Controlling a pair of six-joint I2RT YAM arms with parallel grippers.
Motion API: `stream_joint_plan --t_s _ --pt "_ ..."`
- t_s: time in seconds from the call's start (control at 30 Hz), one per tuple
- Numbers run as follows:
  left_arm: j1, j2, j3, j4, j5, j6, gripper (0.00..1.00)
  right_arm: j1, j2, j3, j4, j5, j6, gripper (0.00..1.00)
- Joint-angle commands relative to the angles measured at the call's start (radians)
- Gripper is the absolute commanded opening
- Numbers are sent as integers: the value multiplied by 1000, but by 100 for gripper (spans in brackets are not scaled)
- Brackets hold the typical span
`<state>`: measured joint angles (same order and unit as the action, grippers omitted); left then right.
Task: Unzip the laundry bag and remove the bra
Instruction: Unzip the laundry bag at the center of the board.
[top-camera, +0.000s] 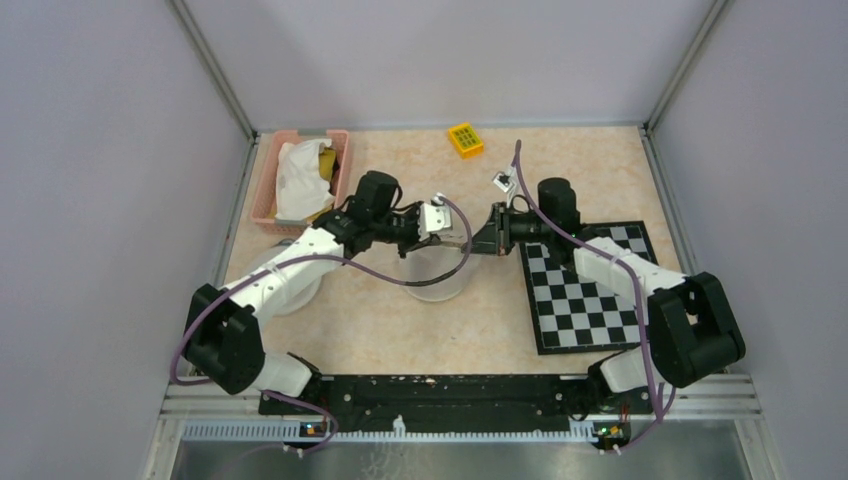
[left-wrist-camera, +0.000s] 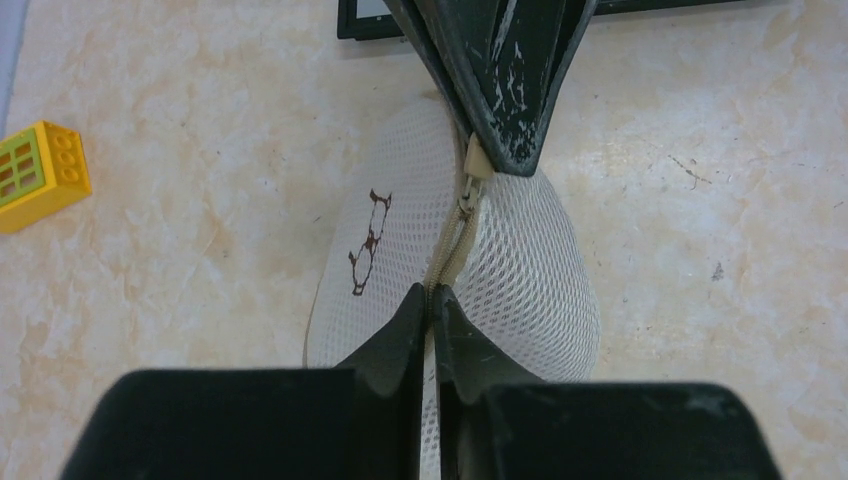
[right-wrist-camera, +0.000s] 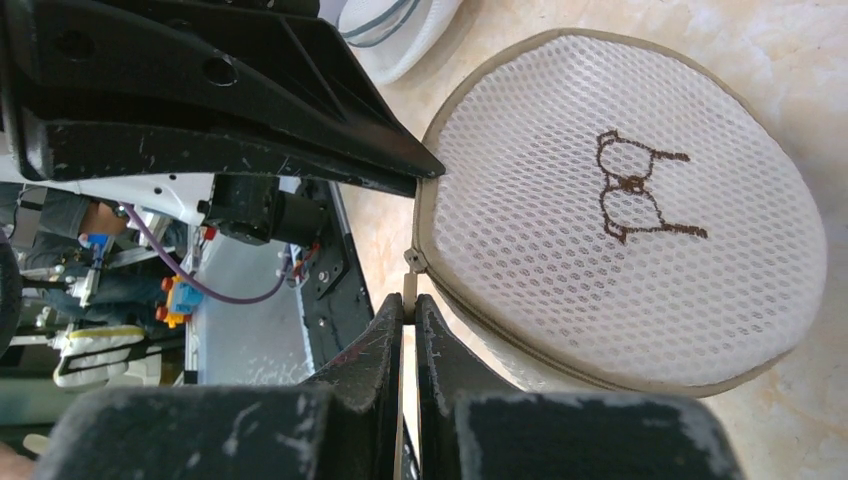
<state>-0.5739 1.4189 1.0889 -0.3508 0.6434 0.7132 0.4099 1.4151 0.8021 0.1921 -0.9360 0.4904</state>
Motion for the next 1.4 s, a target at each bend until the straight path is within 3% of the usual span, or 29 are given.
stream_joint_plan --t_s 0.0,0.37,0.53,0.83,1.0,1.2,1.3,1.37 --pt "52 -6 -13 30 -27 -2 3 -47 -15 19 33 -29 -2 0" --pt "177 -24 -52 50 4 34 0 -118 -20 20 -14 -51 -45 0" --pt "186 -24 -49 51 32 45 0 -119 -16 32 34 -49 -4 0" --pt "139 -59 2 23 122 35 45 -81 0 52 70 -57 44 0" --pt "66 -59 41 -15 114 26 57 -31 8 61 67 -50 43 0" --pt "-7 -39 50 -24 106 9 59 9 15 76 66 -35 43 0" --pt "-12 -26 44 -21 94 19 54 10 15 81 67 -34 46 0" --pt "-13 -20 35 -16 77 30 46 9 14 79 67 -33 47 0"
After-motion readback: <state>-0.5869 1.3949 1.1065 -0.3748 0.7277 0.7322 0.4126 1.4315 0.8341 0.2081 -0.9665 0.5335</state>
